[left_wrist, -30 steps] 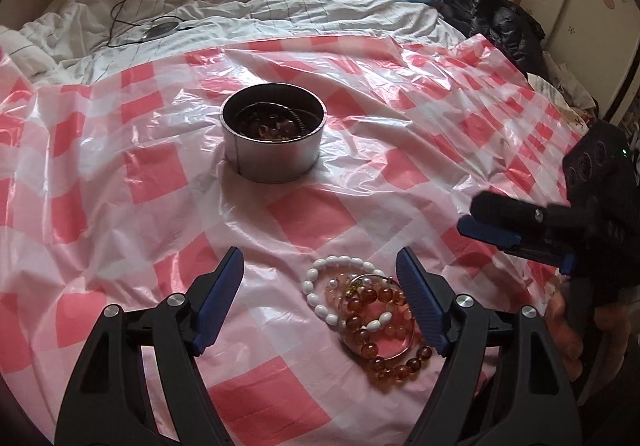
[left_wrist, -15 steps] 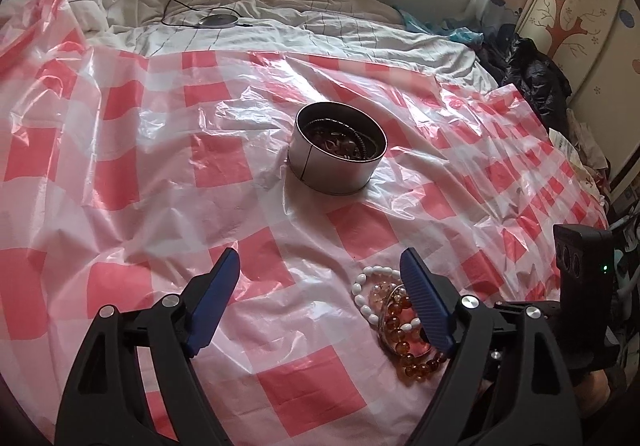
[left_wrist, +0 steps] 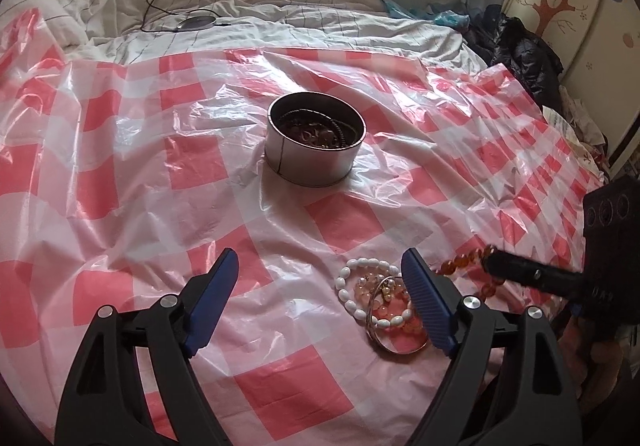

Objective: Organize jewelry
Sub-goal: 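Move both grippers back to the remaining bracelets beside the tin, then grasp the silver wire bangle with the left gripper while the right grasps the amber bead bracelet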

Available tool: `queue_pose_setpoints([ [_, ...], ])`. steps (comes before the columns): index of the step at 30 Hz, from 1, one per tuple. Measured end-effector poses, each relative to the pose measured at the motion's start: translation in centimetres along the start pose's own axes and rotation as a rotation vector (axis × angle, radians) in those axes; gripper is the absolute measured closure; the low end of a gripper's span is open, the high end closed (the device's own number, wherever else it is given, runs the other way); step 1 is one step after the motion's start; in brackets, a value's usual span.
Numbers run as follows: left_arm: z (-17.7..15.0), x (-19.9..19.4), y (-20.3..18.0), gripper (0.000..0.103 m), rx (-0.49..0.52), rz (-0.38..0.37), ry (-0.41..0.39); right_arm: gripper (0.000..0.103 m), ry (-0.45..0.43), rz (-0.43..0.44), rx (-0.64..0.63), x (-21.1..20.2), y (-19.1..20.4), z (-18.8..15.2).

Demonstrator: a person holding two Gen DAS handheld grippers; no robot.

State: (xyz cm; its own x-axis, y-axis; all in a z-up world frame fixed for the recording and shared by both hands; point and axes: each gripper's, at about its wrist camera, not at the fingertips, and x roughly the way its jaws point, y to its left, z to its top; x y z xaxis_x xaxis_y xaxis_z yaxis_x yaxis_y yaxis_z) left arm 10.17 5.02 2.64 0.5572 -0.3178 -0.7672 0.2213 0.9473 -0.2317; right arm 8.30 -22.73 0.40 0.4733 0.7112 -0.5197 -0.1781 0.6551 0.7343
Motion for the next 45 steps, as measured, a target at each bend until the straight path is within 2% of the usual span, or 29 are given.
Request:
queue_pose_setpoints([
  [2,-0.3,0.6,-1.4,0.023,0.058,0.001,0.009,0.091,-0.056,0.039,0.086,-1.0,-1.5,0.6],
  [5,-0.8,1.4,-3.5,0.023,0.148,0.009,0.014,0.091,-0.083,0.068,0.183,-1.5,-3.3,1.2],
  [10,-1.7,2.5,-6.1,0.024,0.242,0.000,0.024,0.091,-0.084,0.075,0.190,-1.5,-3.4,1.5],
  [11,-2.0,3.0,-6.4,0.027,0.259,0.007,0.043,0.091,-0.081,0.073,0.187,-1.5,-3.4,1.5],
  [13,-2.4,3.7,-6.6,0.046,0.270,0.007,0.076,0.090,-0.075,0.078,0.186,-1.5,-3.4,1.4],
  [15,-2.9,4.4,-6.5,0.082,0.267,-0.005,0.125,0.089,-0.075,0.085,0.190,-1.6,-3.6,1.2],
  [16,-3.0,4.7,-6.4,0.086,0.269,0.001,0.133,0.089,-0.075,0.092,0.195,-1.6,-3.7,1.2],
  [18,-3.1,4.7,-6.1,0.101,0.249,-0.031,0.144,0.089,-0.078,0.099,0.198,-1.5,-3.7,1.2],
  [20,-3.0,4.4,-5.7,0.101,0.211,-0.082,0.146,0.089,-0.079,0.100,0.196,-1.6,-3.8,1.2],
  [23,-2.6,3.9,-5.1,0.102,0.169,-0.118,0.134,0.089,-0.078,0.099,0.196,-1.5,-3.8,1.1],
  [27,-1.6,2.8,-3.6,0.102,0.075,-0.194,0.091,0.089,-0.057,0.084,0.190,-1.3,-3.7,1.1],
  [28,-1.2,2.4,-2.9,0.102,0.043,-0.215,0.075,0.085,-0.039,0.075,0.186,-1.0,-3.6,1.1],
  [30,-0.7,1.5,-1.7,0.103,-0.013,-0.239,0.040,0.065,-0.033,0.017,0.164,-0.8,-3.3,1.1],
  [31,-0.5,1.2,-1.1,0.103,-0.034,-0.243,0.025,0.063,-0.021,-0.021,0.145,-0.5,-3.0,1.1],
  [36,-0.2,0.8,0.9,0.103,-0.096,-0.212,0.016,0.063,0.086,-0.188,0.070,2.2,-2.0,0.9],
  [37,-0.3,1.1,0.9,0.103,-0.086,-0.189,0.026,0.063,0.099,-0.246,0.033,2.8,-1.6,0.8],
  [39,-0.5,1.5,0.5,0.103,-0.060,-0.162,0.047,0.063,0.067,-0.341,-0.024,3.0,-0.9,0.6],
  [41,-0.7,1.9,-0.1,0.103,-0.036,-0.165,0.058,0.063,0.054,-0.394,-0.054,3.0,-0.7,0.3],
  [45,-1.0,3.0,-1.8,0.102,0.044,-0.093,0.076,0.063,0.131,-0.489,-0.106,4.9,-0.5,-0.1],
])
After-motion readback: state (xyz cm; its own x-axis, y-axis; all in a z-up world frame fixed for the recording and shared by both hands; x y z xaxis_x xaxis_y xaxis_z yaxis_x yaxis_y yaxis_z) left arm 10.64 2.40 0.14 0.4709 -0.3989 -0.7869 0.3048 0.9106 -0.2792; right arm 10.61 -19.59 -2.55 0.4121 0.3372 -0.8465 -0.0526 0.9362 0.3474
